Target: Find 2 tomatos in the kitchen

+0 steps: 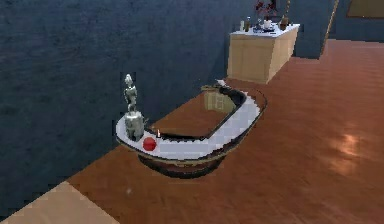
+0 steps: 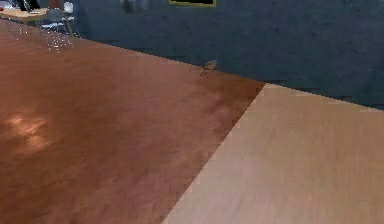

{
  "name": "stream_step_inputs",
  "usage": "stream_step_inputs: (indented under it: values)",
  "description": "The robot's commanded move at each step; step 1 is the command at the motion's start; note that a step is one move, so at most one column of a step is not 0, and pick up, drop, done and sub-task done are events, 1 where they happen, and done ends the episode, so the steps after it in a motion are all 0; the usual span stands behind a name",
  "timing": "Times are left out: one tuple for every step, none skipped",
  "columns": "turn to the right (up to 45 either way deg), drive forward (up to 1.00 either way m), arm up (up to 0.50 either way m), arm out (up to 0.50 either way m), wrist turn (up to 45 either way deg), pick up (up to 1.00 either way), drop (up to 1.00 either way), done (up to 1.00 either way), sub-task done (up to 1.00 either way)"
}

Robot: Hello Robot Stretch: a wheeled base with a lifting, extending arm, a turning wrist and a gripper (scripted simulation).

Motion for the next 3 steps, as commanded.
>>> stream_step_inputs:
  values:
    - [0.0, 0.5, 0.0, 0.0, 0.0, 0.0, 0.0, 0.0, 0.0]
    - [-21.0, 0.0, 0.0, 0.0, 0.0, 0.0, 0.0, 0.0, 0.0]
    - [0.0, 0.0, 0.0, 0.0, 0.0, 0.0, 0.0, 0.0, 1.0]
